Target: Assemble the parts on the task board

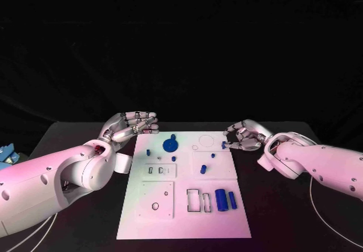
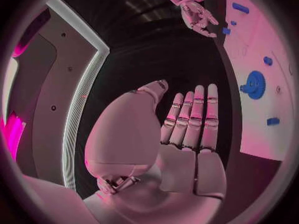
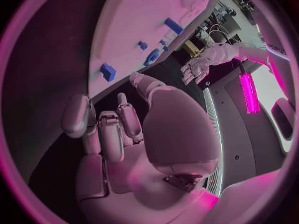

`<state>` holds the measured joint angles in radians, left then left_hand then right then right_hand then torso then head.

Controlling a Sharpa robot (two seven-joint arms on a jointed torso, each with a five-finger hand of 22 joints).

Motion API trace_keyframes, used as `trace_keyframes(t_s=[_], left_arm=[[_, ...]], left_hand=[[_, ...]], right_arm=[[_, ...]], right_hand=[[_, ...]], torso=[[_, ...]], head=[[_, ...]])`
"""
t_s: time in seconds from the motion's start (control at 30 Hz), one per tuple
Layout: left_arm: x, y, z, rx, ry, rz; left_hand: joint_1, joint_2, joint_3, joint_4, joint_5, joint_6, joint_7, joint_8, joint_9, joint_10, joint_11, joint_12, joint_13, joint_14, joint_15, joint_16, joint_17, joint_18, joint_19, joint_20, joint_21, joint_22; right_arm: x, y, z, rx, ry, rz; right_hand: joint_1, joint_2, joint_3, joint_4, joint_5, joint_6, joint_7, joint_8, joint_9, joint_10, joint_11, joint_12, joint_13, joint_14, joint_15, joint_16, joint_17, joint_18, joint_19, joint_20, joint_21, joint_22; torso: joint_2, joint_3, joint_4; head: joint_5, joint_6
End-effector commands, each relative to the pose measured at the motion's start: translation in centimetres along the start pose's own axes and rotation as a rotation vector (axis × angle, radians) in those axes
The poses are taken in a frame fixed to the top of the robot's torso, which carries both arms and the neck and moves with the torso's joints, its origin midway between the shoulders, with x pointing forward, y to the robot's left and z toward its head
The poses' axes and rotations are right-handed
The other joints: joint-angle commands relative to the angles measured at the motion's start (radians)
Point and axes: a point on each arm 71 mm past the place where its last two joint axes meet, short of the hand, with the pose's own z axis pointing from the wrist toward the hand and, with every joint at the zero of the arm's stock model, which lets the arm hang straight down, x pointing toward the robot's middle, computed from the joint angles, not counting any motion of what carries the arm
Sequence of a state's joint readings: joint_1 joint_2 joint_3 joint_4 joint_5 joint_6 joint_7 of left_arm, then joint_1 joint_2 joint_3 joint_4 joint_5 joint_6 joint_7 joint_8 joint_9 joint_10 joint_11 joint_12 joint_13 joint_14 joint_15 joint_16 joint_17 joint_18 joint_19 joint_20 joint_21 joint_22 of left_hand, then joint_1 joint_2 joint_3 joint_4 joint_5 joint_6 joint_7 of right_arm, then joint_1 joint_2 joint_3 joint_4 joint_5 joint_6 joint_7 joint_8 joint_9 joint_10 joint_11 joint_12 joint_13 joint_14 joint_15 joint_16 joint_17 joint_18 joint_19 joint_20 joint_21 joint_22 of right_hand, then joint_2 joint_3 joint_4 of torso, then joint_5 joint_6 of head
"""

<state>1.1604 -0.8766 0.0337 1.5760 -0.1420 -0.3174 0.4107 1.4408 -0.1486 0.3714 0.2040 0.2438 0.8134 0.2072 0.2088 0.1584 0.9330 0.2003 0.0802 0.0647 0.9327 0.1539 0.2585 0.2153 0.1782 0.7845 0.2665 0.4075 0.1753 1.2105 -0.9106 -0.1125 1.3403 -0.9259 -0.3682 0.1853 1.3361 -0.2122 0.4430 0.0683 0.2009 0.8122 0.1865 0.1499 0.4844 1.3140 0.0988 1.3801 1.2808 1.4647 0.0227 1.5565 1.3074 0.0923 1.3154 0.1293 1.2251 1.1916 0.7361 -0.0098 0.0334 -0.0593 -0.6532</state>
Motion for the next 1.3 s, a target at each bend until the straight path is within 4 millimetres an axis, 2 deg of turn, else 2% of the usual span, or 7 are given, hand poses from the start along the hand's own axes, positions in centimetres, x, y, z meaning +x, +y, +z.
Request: trace_keyframes(t_s=[0.03,0.13,0.4,0.53,0.7,0.9,1.3], left_arm=[[0.3,0.0,0.0,0.006,0.025,-0.014],[0.3,0.0,0.0,0.006,0.025,-0.015],[0.2,0.0,0.1,0.006,0.025,-0.015],[0.2,0.1,0.1,0.005,0.024,-0.014],[0.2,0.1,0.1,0.004,0.023,-0.013],[0.1,0.1,0.1,0.003,0.021,-0.013],[0.0,0.2,0.1,0.0,0.017,-0.011]], left_hand=[[0.0,-0.008,0.005,-0.001,-0.002,0.003,0.043,-0.002,0.0,0.008,0.001,-0.001,0.001,-0.005,0.004,-0.003,0.001,0.002,-0.009,0.001,0.003,0.002],[0.0,-0.008,0.005,-0.001,-0.002,0.003,0.043,-0.001,0.0,0.009,0.001,-0.001,0.001,-0.005,0.004,-0.004,0.002,0.002,-0.009,0.001,0.003,0.002],[0.0,-0.009,0.005,-0.002,-0.002,0.004,0.043,-0.001,0.0,0.01,0.001,-0.001,0.001,-0.005,0.004,-0.004,0.002,0.002,-0.01,0.001,0.004,0.002],[0.0,-0.009,0.005,-0.002,-0.002,0.004,0.043,-0.001,0.0,0.01,0.001,-0.001,0.001,-0.005,0.004,-0.004,0.002,0.002,-0.01,0.001,0.004,0.002],[0.0,-0.009,0.005,-0.002,-0.002,0.004,0.043,-0.001,0.0,0.01,0.001,-0.001,0.001,-0.005,0.004,-0.004,0.002,0.002,-0.01,0.001,0.004,0.002],[0.001,-0.009,0.006,-0.003,-0.002,0.004,0.042,-0.002,0.0,0.01,0.001,-0.001,0.001,-0.005,0.004,-0.004,0.002,0.002,-0.01,0.001,0.004,0.002],[0.001,-0.009,0.007,-0.004,-0.002,0.004,0.042,-0.002,0.0,0.011,0.001,-0.001,0.001,-0.005,0.004,-0.004,0.002,0.003,-0.01,0.001,0.004,0.002]], right_arm=[[0.1,-0.4,0.1,-0.008,-0.003,0.001],[0.2,-0.7,0.2,0.002,0.0,-0.006],[0.4,-1.4,0.6,0.025,0.003,-0.025],[0.9,-1.6,0.7,0.031,0.016,-0.03],[1.5,-1.8,0.6,0.034,0.036,-0.035],[1.9,-1.9,0.6,0.037,0.048,-0.037],[2.0,-1.9,0.7,0.037,0.038,-0.033]], right_hand=[[0.006,-0.001,0.002,-0.012,0.006,-0.033,0.003,-0.017,-0.005,-0.009,0.006,-0.006,-0.006,0.085,0.007,-0.005,0.18,0.006,-0.008,0.002,-0.008,-0.001],[0.006,-0.001,0.003,-0.017,0.006,-0.05,0.005,-0.026,-0.007,-0.013,0.008,-0.008,-0.008,0.085,0.009,-0.006,0.178,0.006,-0.008,0.004,-0.008,0.0],[0.006,-0.001,0.003,-0.026,0.006,-0.075,0.009,-0.038,-0.011,-0.02,0.012,-0.01,-0.013,0.084,0.012,-0.006,0.177,0.005,-0.005,0.007,-0.005,0.005],[0.006,-0.001,0.004,-0.027,0.007,-0.075,0.01,-0.038,-0.011,-0.018,0.012,-0.009,-0.011,0.085,0.013,-0.005,0.179,0.005,-0.004,0.008,-0.004,0.007],[0.003,0.006,0.008,-0.034,0.008,-0.044,0.014,-0.02,-0.003,-0.014,0.015,-0.003,-0.006,0.085,0.016,-0.005,0.182,0.004,-0.001,0.011,-0.001,0.012],[-0.005,0.01,0.013,-0.039,0.008,-0.01,0.011,-0.003,0.002,-0.007,0.013,0.003,-0.001,0.086,0.015,-0.004,0.183,0.003,0.002,0.011,0.003,0.018],[-0.023,0.028,0.03,-0.038,0.005,0.046,-0.002,0.026,0.008,0.013,0.001,0.015,0.013,0.089,0.005,-0.001,0.195,0.0,0.015,0.003,0.016,0.035]], torso=[[-0.001,-0.0015,0.0],[-0.001,-0.0035,0.0023],[-0.001,-0.0053,0.0037],[-0.001,-0.0048,0.0029],[0.0,-0.0049,0.0023],[-0.001,-0.0055,0.0036],[-0.001,-0.0066,0.0103]], head=[[-0.002,-0.001],[-0.003,-0.001],[-0.004,-0.004],[-0.002,-0.005],[-0.001,-0.009],[-0.003,-0.013],[-0.012,-0.017]])
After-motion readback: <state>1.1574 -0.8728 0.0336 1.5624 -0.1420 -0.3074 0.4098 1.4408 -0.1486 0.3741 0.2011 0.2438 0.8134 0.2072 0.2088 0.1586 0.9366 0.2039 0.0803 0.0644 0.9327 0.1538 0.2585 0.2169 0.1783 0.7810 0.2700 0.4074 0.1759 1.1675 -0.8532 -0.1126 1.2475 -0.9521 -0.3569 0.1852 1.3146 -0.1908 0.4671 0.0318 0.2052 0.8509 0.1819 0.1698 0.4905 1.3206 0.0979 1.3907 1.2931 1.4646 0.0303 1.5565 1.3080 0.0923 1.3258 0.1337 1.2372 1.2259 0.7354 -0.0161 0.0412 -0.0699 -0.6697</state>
